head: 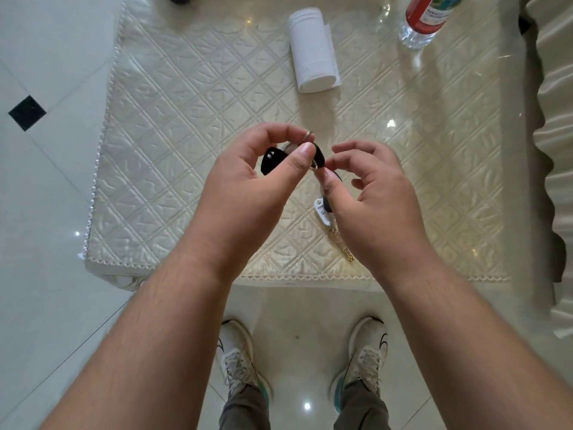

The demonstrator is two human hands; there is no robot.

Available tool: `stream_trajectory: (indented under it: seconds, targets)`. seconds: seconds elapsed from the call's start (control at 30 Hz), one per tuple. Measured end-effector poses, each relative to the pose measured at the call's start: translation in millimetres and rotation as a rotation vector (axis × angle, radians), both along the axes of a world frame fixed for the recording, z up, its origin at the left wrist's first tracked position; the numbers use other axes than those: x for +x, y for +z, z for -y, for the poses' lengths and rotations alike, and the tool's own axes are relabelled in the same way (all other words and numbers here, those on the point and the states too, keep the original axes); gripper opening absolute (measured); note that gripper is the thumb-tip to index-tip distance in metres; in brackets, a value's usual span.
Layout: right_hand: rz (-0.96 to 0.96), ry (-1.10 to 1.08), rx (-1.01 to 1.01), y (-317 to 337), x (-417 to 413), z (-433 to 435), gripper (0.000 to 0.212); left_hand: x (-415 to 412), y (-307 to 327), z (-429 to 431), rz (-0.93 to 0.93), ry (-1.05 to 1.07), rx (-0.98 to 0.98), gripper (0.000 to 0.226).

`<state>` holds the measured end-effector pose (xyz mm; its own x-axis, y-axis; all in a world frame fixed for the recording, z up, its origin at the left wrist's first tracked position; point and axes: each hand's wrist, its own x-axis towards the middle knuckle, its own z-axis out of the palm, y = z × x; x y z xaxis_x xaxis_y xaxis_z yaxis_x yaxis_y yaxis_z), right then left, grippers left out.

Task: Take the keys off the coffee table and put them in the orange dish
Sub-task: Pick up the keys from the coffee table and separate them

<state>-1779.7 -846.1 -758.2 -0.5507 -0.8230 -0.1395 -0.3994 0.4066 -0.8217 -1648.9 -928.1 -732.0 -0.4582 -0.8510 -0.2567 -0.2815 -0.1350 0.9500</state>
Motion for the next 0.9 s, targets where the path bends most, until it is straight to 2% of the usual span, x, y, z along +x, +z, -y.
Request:
stream_trajectory:
  seconds: [0.1, 0.2, 0.37, 0.43, 0.53, 0.63, 0.8, 0.9]
  targets:
    - [-0.001, -0.038, -0.024, 1, 1, -1, 0.010, 2, 3, 0, 0.006, -0.071, -0.021, 0.026]
    - [-0.014, -0.039, -0.027, 0, 1, -5, 0.010, 4, 3, 0, 0.135, -0.057, -0.116, 0.036]
    - [-0.065, -0.023, -0.027, -3, 4, -10, 0.008, 2, 1, -1, 0.273, 0.024, -0.215, 0.009]
    - [-0.079, -0.030, -0.032, -5, 5, -11, 0.008, 3, 1, -1, 0.277, 0.039, -0.208, 0.005]
    - [-0.107, -0.068, -0.042, -12, 3, -15, 0.017, 4, 3, -1, 0.378, 0.024, -0.349, 0.005]
    - [-0.131, -0.154, 0.089, -25, -4, -26, 0.033, 5, 5, -4, 0.434, 0.045, -0.453, 0.005]
    - [-0.240, -0.055, 0.447, -53, 2, -51, 0.027, 6, 5, -6, 0.509, 0.029, -0.490, 0.006]
    - [-0.290, -0.044, 0.491, -63, 15, -60, 0.024, 7, 3, -9, 0.533, 0.023, -0.490, 0.006]
